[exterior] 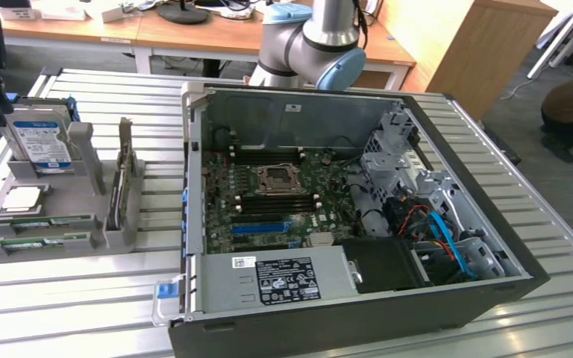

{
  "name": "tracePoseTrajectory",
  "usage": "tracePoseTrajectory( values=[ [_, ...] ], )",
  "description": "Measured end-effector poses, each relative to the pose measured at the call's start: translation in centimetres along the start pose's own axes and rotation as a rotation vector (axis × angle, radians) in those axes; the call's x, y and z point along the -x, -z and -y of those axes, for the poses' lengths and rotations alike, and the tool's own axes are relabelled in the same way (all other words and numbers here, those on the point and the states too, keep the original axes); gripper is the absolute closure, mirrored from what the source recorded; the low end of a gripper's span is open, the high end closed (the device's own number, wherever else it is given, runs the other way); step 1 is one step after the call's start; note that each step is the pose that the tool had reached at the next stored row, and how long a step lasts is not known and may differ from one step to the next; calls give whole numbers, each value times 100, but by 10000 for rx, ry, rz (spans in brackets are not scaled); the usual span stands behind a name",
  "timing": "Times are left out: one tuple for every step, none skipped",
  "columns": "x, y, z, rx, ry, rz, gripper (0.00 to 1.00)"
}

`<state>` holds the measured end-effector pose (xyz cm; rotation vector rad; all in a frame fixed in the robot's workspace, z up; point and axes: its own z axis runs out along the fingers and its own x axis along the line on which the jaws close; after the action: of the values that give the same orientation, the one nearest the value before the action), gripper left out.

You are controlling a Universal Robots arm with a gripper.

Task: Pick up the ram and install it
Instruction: 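Pick up the ram and move it above insertion slot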

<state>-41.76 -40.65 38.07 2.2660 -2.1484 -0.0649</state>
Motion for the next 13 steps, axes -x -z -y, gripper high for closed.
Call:
tracePoseTrajectory(
  values=[
    [0, -12, 0, -6, 0, 0, 70],
    [0, -23, 0, -12, -1, 0, 70],
    [0, -34, 1, -16, -1, -1, 70],
    [-1, -47, 2, -21, 0, -1, 70],
    [-1, -61, 2, -27, 1, -2, 70],
    [-1, -76, 3, -32, 3, -1, 70],
    [-1, -92, 3, -37, 5, -2, 70],
    [-1, -106, 4, -41, 7, -2, 70],
    [-2, -121, 5, -46, 9, -2, 70],
    [-2, -135, 5, -50, 12, -2, 70],
    [-2, -149, 6, -54, 13, -3, 70],
    [-2, -163, 6, -60, 15, -4, 70],
    [-3, -177, 7, -68, 18, -4, 70]
  ],
)
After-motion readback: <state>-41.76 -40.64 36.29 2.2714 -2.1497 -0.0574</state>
